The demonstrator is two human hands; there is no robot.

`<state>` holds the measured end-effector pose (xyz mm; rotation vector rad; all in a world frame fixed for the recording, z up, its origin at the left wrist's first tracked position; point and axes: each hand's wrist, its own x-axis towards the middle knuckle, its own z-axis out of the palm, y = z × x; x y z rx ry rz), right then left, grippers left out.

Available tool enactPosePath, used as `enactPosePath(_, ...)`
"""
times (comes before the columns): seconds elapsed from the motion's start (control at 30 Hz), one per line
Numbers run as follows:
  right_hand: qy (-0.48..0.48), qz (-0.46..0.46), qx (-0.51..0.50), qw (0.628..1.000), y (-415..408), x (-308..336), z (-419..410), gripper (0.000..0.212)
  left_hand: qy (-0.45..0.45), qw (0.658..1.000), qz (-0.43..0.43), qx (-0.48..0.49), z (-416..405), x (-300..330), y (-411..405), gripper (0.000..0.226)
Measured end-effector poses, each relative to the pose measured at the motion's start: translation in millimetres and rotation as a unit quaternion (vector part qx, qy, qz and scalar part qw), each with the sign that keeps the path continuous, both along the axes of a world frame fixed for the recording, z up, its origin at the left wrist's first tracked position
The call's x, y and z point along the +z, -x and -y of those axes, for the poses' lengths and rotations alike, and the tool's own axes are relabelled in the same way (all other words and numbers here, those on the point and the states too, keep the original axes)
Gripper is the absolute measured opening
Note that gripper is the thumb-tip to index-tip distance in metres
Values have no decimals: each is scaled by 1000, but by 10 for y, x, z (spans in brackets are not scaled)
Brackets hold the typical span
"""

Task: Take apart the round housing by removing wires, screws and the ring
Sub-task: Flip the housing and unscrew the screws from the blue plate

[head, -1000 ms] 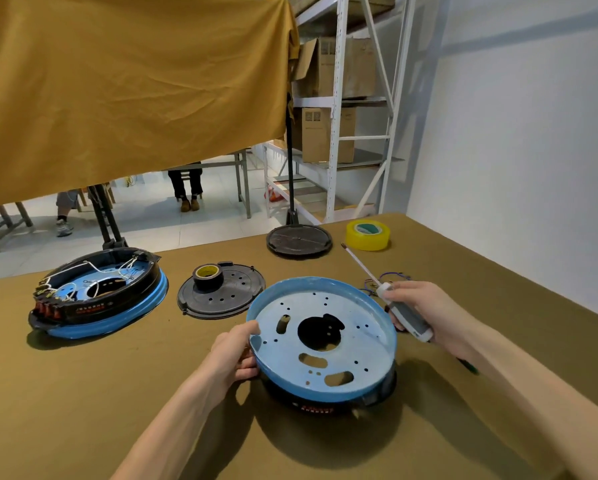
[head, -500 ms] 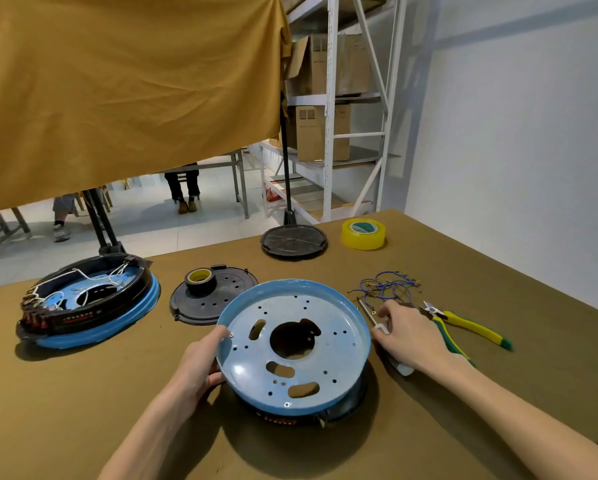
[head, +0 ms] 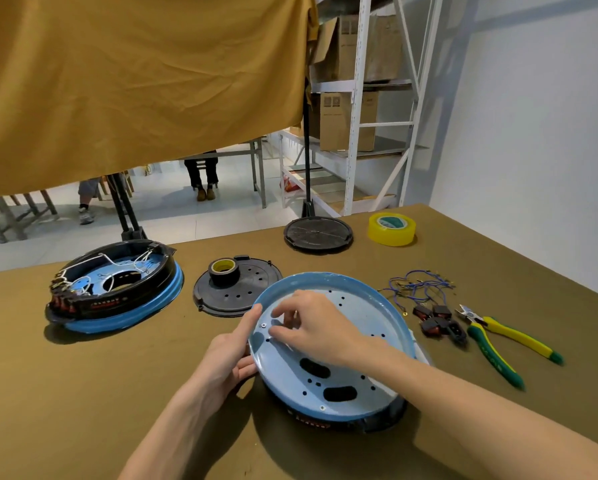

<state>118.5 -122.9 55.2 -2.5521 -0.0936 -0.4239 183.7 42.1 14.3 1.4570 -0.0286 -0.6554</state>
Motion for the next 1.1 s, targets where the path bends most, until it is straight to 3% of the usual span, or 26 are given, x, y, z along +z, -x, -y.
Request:
enactPosePath(0.2,2,38,11,999,-124,-84,-73,18,-13,1000,19,-1,40,-31,-7,89)
enactPosePath(0.53,-87,25,5,996,-246,8,34,8,-11,999,37,-25,30,-81,-23,69)
enactPosePath(0.9,-115,13,27,993,-251,-13,22,8,-4,998,48,-27,13,-40,59,79)
enactPosePath(1.1,-326,-80,-17,942,-172,63,247,16,-21,999,40,-22,21,0,81,66)
